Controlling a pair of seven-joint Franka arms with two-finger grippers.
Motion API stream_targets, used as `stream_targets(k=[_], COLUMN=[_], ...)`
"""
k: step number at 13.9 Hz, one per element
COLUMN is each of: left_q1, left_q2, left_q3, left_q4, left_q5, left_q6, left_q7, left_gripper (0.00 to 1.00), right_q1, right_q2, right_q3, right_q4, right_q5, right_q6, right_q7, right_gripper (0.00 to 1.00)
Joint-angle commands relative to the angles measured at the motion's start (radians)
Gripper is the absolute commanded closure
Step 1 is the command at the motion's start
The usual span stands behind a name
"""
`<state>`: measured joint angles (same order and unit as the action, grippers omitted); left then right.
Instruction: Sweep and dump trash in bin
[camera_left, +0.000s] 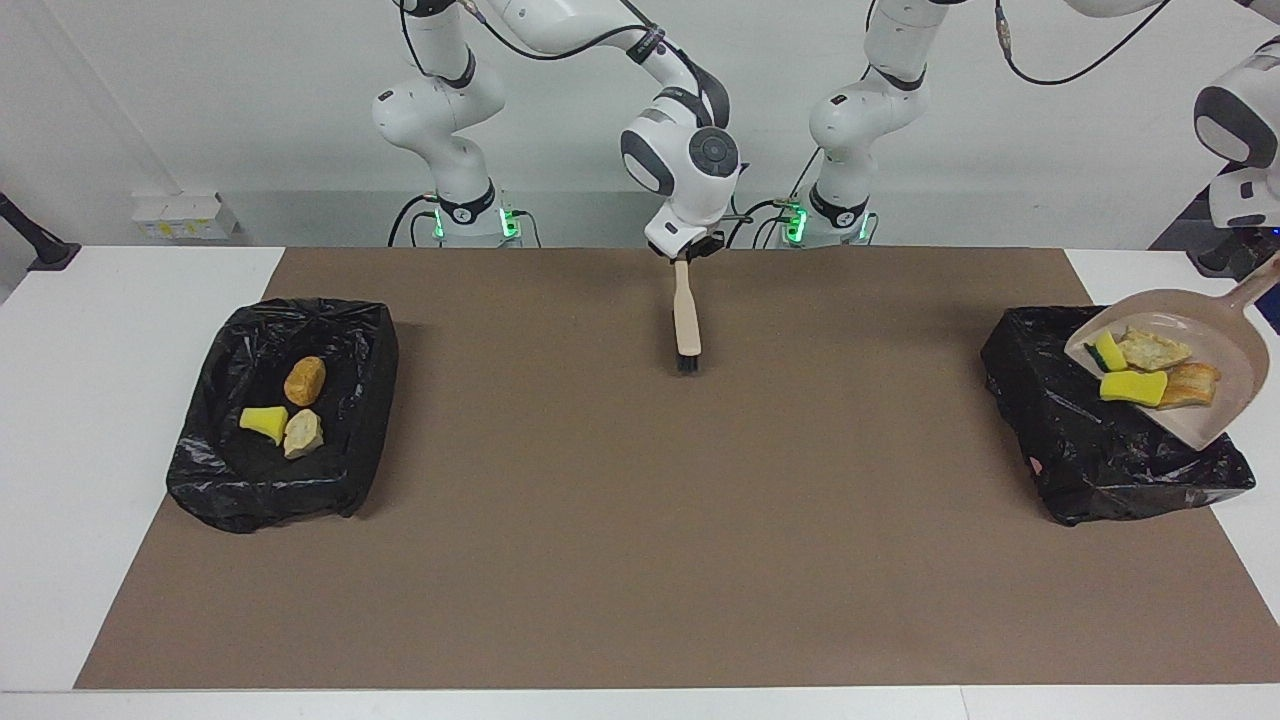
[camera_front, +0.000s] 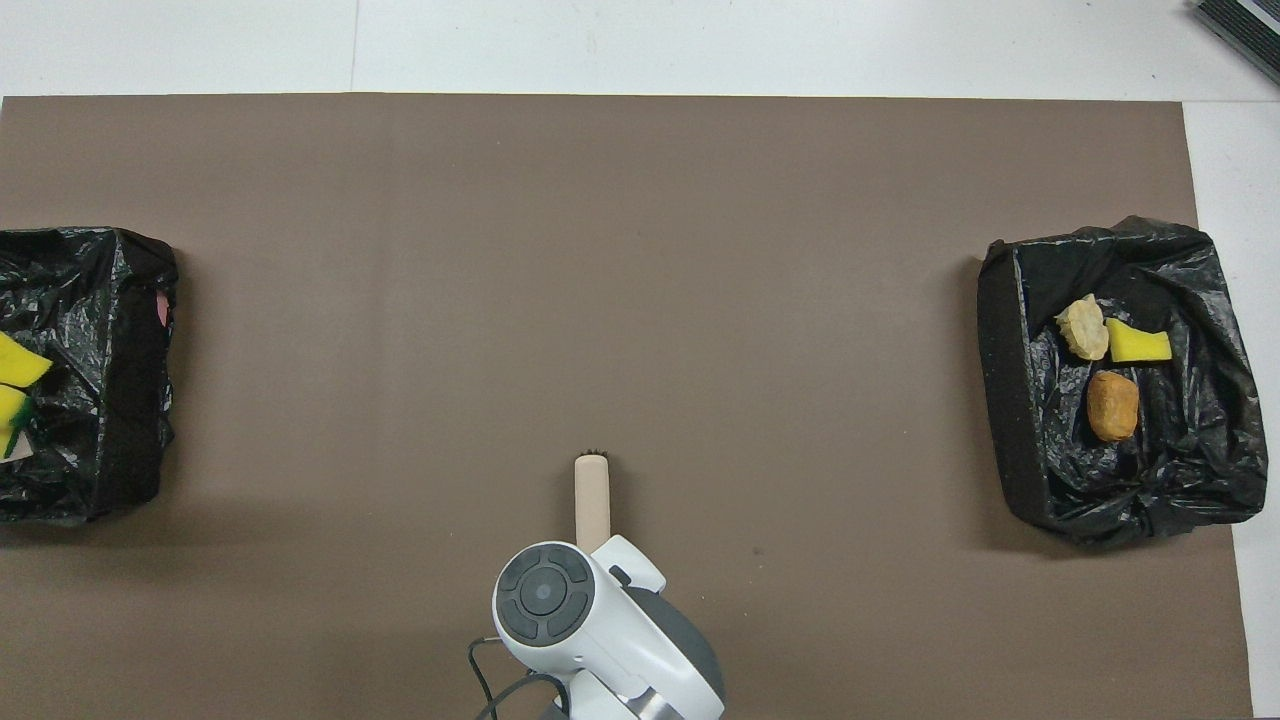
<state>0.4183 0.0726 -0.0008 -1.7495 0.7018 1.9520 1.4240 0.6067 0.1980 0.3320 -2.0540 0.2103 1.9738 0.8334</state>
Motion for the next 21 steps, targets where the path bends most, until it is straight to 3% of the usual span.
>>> stream_targets(k=[1, 4, 6, 11, 13, 16, 20, 21], left_q1=[-0.032, -0.076, -0.104, -0.13, -0.113, -0.098, -0.137, -0.198], left_q2=[0.0, 0.001, -0.002, -0.022, -0.022, -0.037, -0.076, -0.091], left_q3=[0.013, 0.013, 0.012, -0.007, -0.005, 0.024, 0.009, 0.002], left_q4=[0.005, 0.016, 0.025, 0.135, 0.2, 0.222, 0.138, 0.09], left_q5=[0.128, 0.209, 0.266, 0.226, 0.06, -0.314, -0.588, -0.623], left_q6=[-0.004, -0.028, -0.031, -0.099, -0.114, -0.148, -0.214, -0.22], left_q7=[0.021, 0.021, 0.023, 0.061, 0.061, -0.061, -0.492, -0.631], left_gripper=[1.0, 1.0, 1.0, 1.0, 1.0, 1.0, 1.0, 1.0], right_q1=[-0.01, -0.01, -0.012, -0.035, -0.06, -0.135, -0.321, -0.358], right_q2=[0.007, 0.006, 0.011, 0.027, 0.02, -0.021, -0.144, -0.158], right_q3=[0.006, 0.006, 0.006, 0.002, 0.001, -0.004, -0.007, -0.007], right_q4=[0.006, 0.006, 0.012, 0.035, 0.052, 0.09, 0.091, 0.094], right_q5=[0.021, 0.052, 0.054, 0.089, 0.089, 0.089, 0.072, 0.07], right_q6=[0.011, 0.005, 0.007, 0.0, -0.006, -0.044, -0.07, -0.085], right_q7=[-0.02, -0.065, -0.066, -0.069, -0.059, -0.054, -0.086, -0.111], right_gripper=[1.0, 0.9, 0.76, 0.44, 0.28, 0.0, 0.0, 0.0])
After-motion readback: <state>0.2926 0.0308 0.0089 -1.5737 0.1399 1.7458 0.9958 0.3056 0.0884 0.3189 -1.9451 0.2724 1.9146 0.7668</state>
